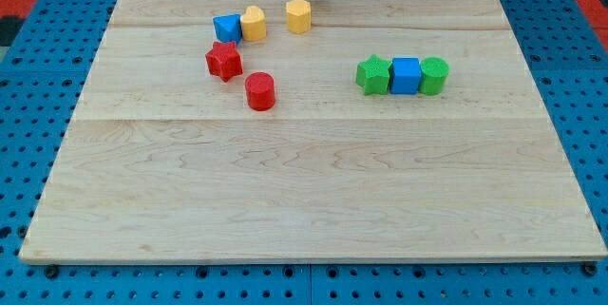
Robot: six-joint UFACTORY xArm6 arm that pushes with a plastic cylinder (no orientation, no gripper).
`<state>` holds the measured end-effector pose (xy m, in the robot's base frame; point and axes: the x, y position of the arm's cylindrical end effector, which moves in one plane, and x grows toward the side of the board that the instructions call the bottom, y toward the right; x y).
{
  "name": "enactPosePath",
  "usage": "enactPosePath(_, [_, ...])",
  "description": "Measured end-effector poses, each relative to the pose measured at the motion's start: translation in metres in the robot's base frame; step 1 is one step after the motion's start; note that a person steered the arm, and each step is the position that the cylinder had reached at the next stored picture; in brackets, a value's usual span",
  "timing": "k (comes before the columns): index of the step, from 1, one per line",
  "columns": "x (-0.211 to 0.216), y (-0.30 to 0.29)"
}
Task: Slide the blue triangle along with red star down and right a bit
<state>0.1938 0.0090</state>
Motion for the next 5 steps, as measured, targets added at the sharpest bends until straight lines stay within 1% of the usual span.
enactPosePath(2, [-0.001, -0.080])
enactPosePath(3, [0.004, -0.108])
enactPosePath(5, [0.055, -0.110])
